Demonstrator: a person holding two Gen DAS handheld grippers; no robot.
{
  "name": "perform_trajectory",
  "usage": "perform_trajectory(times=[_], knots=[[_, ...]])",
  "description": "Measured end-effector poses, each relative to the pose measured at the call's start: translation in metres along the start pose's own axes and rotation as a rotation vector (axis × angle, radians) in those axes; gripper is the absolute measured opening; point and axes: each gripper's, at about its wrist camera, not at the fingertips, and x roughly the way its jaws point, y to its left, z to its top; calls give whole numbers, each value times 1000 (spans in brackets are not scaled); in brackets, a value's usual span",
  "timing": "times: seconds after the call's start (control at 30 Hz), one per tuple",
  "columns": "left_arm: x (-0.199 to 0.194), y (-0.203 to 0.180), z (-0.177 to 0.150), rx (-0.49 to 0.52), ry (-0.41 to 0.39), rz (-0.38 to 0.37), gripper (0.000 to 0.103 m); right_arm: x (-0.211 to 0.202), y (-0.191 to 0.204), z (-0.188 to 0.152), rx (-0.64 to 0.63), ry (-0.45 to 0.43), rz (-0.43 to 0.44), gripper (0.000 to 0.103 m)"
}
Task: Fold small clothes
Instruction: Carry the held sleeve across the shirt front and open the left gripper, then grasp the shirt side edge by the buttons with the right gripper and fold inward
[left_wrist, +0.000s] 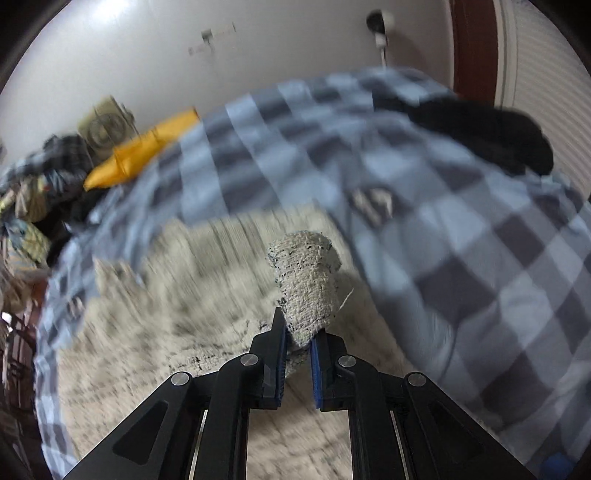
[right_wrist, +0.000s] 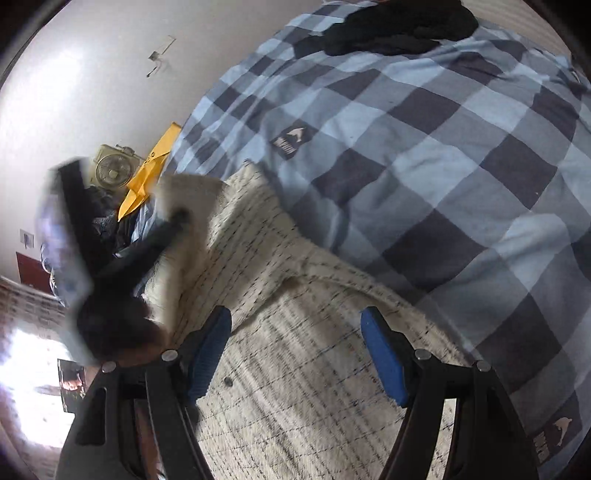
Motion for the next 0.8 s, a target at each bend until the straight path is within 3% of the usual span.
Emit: perform_trajectory(times=[0.17, 0.23, 0.37, 0.43, 0.47, 0.53, 0.57, 0.63, 0.67, 0.8], knots=[[-14, 32, -10, -177, 14, -159, 10, -3, -7, 4, 20, -12, 2, 70], [-26, 45, -8, -206, 26, -195, 10, -6, -7, 5, 20, -24, 5, 70], [-65, 76, -1, -279, -26, -236, 16, -6, -4, 3, 3, -26, -16, 70], [-71, 85, 8, -318, 9, -274, 20, -6, -1, 1, 7, -22, -10, 70], [-69, 87, 13, -338, 63, -322, 28, -6, 0, -1, 10, -20, 2, 70], [-69, 89, 16, -386, 118, -474, 72, -9, 4, -3, 11, -23, 25, 70], [-70, 90, 14, -417, 128, -530, 103, -10, 6, -4, 7, -28, 27, 70], [-75, 90, 10, -478, 130, -592, 103, -15, 8, -6, -1, -49, 16, 70], [-79, 92, 8, -498, 133, -586, 103, -17, 8, -7, 0, -58, 12, 70], [-104, 114, -14, -501, 85, -417, 103, -22, 6, -8, -6, -89, -25, 70]])
